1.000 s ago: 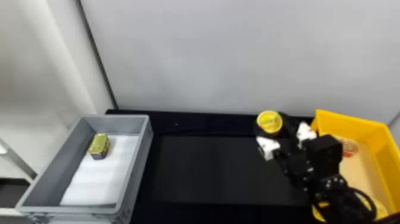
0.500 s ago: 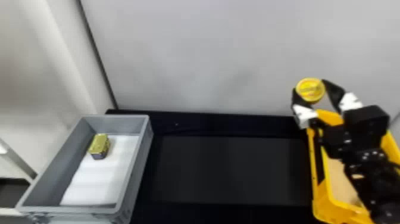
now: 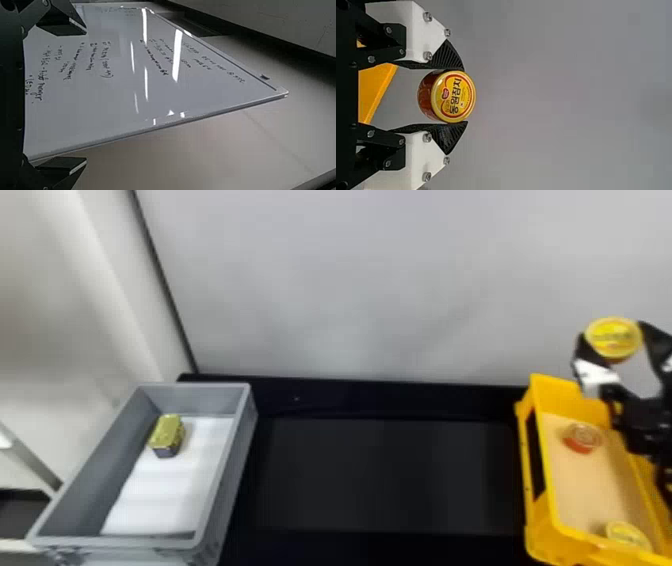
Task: Pick up the round yellow can and place it in the yellow rectangular box
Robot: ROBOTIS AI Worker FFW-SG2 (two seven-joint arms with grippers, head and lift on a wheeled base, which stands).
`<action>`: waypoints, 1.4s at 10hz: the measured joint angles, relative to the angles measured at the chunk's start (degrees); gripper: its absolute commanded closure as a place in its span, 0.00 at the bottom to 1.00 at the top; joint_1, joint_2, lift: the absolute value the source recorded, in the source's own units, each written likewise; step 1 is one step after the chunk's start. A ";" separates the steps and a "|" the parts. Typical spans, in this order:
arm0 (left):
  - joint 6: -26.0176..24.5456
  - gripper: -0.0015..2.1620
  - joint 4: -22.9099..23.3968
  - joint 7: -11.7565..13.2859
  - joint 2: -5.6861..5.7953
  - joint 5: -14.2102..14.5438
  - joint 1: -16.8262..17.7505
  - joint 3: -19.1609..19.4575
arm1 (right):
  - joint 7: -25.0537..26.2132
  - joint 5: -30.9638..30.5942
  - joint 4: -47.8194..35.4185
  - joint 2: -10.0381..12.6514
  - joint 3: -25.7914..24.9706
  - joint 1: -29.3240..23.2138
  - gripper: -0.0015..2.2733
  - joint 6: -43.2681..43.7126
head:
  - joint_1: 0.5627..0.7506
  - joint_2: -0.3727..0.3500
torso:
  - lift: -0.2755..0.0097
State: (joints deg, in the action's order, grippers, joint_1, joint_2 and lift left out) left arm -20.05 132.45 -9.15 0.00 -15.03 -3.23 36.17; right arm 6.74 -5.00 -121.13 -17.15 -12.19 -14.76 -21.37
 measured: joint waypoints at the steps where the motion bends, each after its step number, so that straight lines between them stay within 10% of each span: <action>1: 0.00 0.06 0.10 0.00 0.00 0.01 -0.07 0.15 | -0.07 0.08 0.95 1.11 -2.63 -0.55 0.28 0.19 | 0.70 0.53 | 0.65; 7: 0.00 0.06 0.59 0.06 0.00 -0.08 -0.35 0.41 | 0.07 0.58 13.10 3.19 -7.27 -1.60 0.28 0.34 | 0.70 0.53 | 0.65; 14: -0.35 0.06 0.10 0.23 0.00 -0.49 -0.16 -1.12 | -0.71 0.96 30.61 2.43 -6.29 9.40 0.27 1.49 | 0.70 0.53 | 0.65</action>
State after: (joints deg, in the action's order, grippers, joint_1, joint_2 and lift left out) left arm -20.41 132.56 -8.91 0.00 -15.52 -3.38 35.05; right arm 6.03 -4.04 -90.52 -14.72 -18.48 -5.35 -19.88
